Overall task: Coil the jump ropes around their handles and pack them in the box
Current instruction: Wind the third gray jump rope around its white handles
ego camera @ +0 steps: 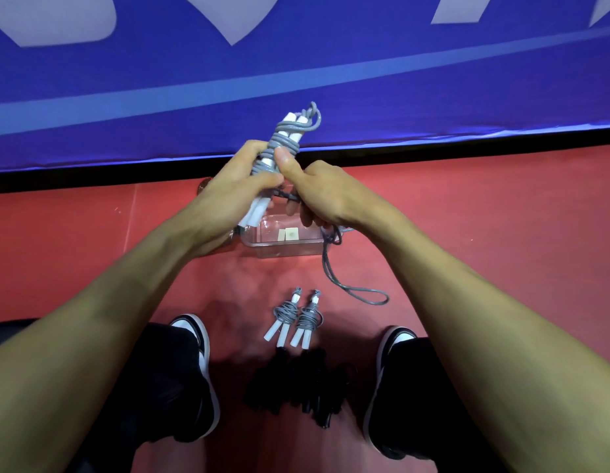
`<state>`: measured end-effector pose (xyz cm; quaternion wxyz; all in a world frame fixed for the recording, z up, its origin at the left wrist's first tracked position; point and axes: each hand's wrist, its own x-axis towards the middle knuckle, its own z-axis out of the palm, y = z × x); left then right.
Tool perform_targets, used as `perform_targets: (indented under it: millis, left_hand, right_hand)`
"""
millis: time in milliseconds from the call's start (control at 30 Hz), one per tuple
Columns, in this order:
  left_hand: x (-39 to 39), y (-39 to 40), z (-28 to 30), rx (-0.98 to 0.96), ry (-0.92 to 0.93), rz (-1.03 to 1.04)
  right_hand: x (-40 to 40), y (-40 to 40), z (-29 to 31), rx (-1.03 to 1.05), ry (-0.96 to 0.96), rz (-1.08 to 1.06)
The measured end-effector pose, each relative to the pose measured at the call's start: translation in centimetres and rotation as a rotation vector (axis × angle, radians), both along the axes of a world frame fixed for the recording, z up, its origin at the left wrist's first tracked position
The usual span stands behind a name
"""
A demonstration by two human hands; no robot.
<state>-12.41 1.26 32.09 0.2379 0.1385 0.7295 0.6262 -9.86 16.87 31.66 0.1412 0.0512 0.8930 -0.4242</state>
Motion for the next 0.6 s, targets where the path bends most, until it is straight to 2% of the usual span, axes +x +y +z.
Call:
perform_targets:
  millis: [100, 333, 467, 600]
  left_hand:
    - [-0.1, -0.1, -0.2, 0.108, -0.138, 0.018]
    - [-0.6, -1.0, -0.2, 0.175, -0.136, -0.094]
    - [-1.0, -1.3, 0.1, 0.125, -0.085, -0.033]
    - [-0.8, -1.1, -0.2, -0.021, -0.026, -0.033]
  right_hand:
    - [-0.2, 0.2, -0.1, -0.001, -0.006, -0.005]
    - [-0.4, 0.4, -0.3, -0.022, 0.013, -0.017]
    - [-0.6, 0.1, -0.4, -0.089, 0.020, -0.026]
    - [-0.5, 0.1, -0.3, -0.085, 0.013, -0.014]
